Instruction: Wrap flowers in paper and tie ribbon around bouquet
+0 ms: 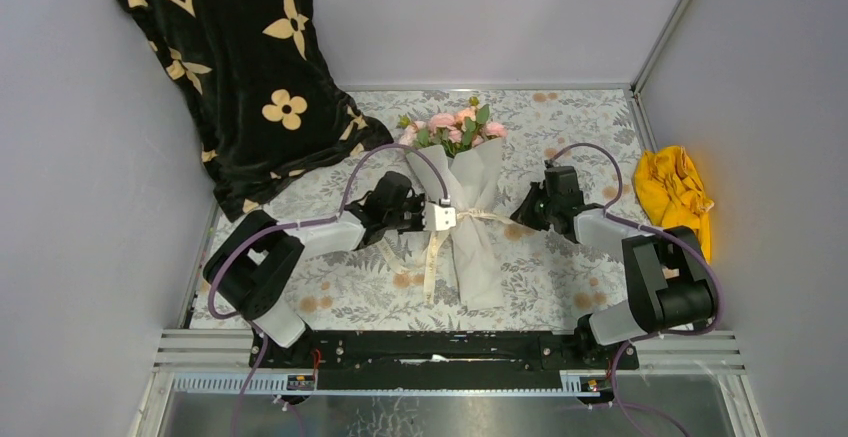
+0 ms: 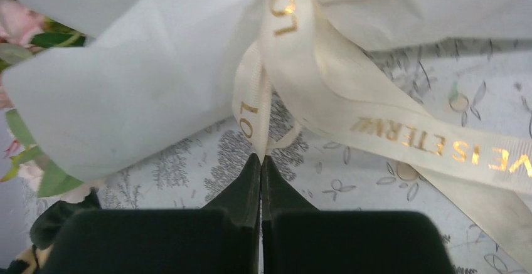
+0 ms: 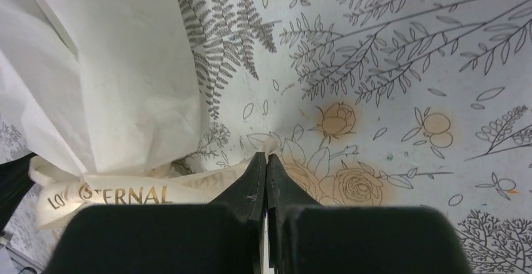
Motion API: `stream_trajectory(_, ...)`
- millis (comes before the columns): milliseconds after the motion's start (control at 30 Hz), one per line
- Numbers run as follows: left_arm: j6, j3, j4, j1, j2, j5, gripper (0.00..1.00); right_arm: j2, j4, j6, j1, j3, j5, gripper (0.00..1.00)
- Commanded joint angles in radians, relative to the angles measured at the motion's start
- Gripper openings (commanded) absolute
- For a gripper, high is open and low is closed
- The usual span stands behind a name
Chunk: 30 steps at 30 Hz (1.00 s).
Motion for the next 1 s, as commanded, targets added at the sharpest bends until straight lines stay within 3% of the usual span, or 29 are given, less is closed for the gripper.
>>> stream_trajectory(0, 0.231, -0.087, 0.104, 0.027, 0.015, 0.004, 0.0, -0.031, -0.01, -0.052, -0.009, -0.035, 0.002, 0.0)
stream_trajectory(333, 0.316, -0.02, 0.082, 0.1, 0.059, 0.04, 0.0, -0.068, -0.102, -0.108, -0.009, -0.054, 0.029, 0.0)
stream_trajectory(567, 0.399, -0.067, 0.04, 0.143, 0.055, 0.054, 0.0, -0.097, -0.11, -0.093, -0.011, -0.121, 0.038, 0.0)
stream_trajectory(900, 0.394, -0.077, 0.014, 0.162, 0.014, 0.075, 0.0, -0.11, -0.175, -0.119, -0.016, -0.093, 0.023, 0.0)
stream_trajectory(967, 0.383, -0.069, -0.059, 0.143, -0.018, 0.101, 0.0, -0.134, -0.211, -0.142, -0.015, -0.061, 0.011, 0.09)
